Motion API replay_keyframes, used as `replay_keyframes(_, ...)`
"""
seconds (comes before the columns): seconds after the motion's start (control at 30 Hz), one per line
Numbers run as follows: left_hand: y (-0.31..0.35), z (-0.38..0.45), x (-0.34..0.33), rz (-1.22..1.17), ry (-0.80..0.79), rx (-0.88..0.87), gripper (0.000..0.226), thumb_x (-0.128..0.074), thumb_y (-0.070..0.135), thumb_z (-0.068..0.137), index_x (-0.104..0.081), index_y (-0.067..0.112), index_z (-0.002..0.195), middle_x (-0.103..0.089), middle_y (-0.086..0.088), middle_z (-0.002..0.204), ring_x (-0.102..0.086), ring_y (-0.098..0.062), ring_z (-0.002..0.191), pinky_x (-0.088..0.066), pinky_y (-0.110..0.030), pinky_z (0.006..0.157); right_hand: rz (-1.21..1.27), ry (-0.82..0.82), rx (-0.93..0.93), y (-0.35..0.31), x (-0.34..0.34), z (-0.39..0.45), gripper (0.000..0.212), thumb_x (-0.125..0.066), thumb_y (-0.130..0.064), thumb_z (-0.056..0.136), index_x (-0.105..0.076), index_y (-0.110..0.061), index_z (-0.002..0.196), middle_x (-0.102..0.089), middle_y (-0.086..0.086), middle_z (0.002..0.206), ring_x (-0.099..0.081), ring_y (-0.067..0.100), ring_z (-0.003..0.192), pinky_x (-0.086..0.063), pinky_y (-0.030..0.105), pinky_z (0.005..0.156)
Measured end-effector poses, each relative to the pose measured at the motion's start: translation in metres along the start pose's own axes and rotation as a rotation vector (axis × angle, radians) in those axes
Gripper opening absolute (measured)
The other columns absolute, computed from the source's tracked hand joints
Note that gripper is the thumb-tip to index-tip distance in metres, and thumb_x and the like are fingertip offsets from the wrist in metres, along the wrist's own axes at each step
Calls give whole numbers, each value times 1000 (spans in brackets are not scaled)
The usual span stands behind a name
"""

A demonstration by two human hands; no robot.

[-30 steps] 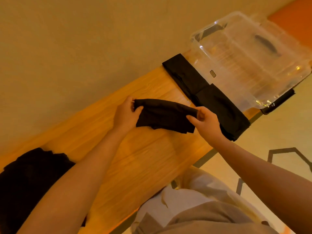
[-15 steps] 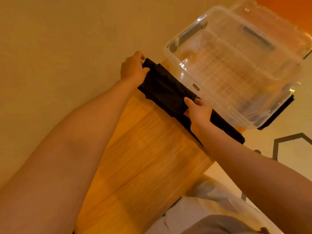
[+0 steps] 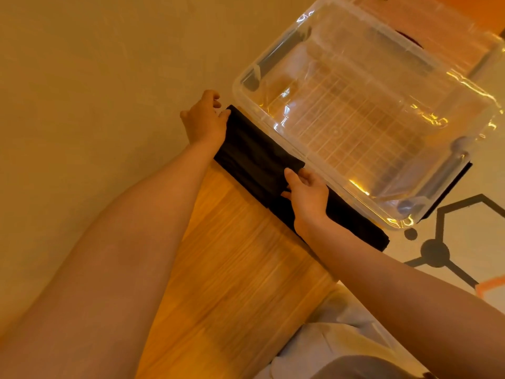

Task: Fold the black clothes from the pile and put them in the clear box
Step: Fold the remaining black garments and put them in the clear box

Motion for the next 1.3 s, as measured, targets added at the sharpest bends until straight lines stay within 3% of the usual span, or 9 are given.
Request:
replay_keyframes(0.2,7,-50,0,231,-29,-435,35,-49,30,96,-55,15,127,-52,-1,135,-48,-18,121,-18,-29,94,-274,-9,286,-4,14,-25,32,-63,-22,91,-47,-28,118,-56,-11,109,-61,-1,89,-50,13,64)
replay_keyframes(0.37,-9,-105,-19,390,-229,-657,42,-43,34,94,-60,10,125,-55,-9,135,-52,-24,123,-32,-41,93,-610,-89,520,-2,14,-41,38,-62,-19,92,-49,-23,128,-46,-8,126,-50,2,108,-43,7,76)
replay_keyframes(0.47,-21,-129,-20,473,-271,-604,47,-49,33,94,-52,8,134,-48,-12,142,-45,-28,132,-39,-46,93,-837,-146,610,5,10,-46,43,-60,-20,93,-49,-16,135,-41,-4,138,-43,8,124,-33,8,90)
replay_keyframes(0.63,-41,-175,-8,541,-336,-548,55,-39,37,98,-32,14,148,-24,-7,157,-24,-25,144,-23,-48,107,-1084,-213,744,16,6,-63,47,-56,-24,95,-45,-14,139,-38,4,145,-36,19,134,-36,32,109)
replay_keyframes(0.73,-60,-206,2,539,-358,-501,56,-30,38,95,-43,12,143,-38,-10,150,-40,-29,135,-25,-49,103,-1201,-237,848,26,-1,-81,46,-56,-23,94,-46,-13,139,-39,6,145,-36,21,134,-36,37,110)
replay_keyframes(0.87,-90,-252,16,579,-343,-434,56,-34,40,85,-63,11,123,-58,-11,133,-59,-28,117,-47,-52,89,-1340,-333,1021,50,-16,-111,47,-55,-21,93,-44,-16,139,-37,6,148,-33,23,137,-31,36,112)
replay_keyframes(1.0,-120,-303,32,598,-308,-389,55,-36,41,82,-66,15,120,-61,-7,129,-61,-24,113,-40,-44,93,-1458,-494,1165,85,-36,-136,49,-58,-15,90,-47,-13,137,-40,12,147,-38,30,135,-33,43,109)
replay_keyframes(1.17,-157,-362,66,654,-186,-275,55,-34,40,83,-68,16,118,-64,-5,125,-64,-23,109,-45,-43,93,-1583,-687,1324,130,-66,-168,52,-73,-14,74,-58,-10,123,-55,17,132,-55,37,117,-46,47,94)
replay_keyframes(1.3,-192,-409,82,686,-114,-167,53,-32,39,89,-62,16,126,-58,-6,134,-59,-25,117,-28,-44,99,-1617,-847,1439,163,-89,-200,51,-74,-15,74,-59,-11,123,-57,16,131,-57,37,116,-47,49,91)
Point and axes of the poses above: each hand's wrist, its own z-axis towards the middle knuckle, its own x-axis out of the back of the hand, y = z × x, the point moved 6 cm from there along z, towards the middle knuckle
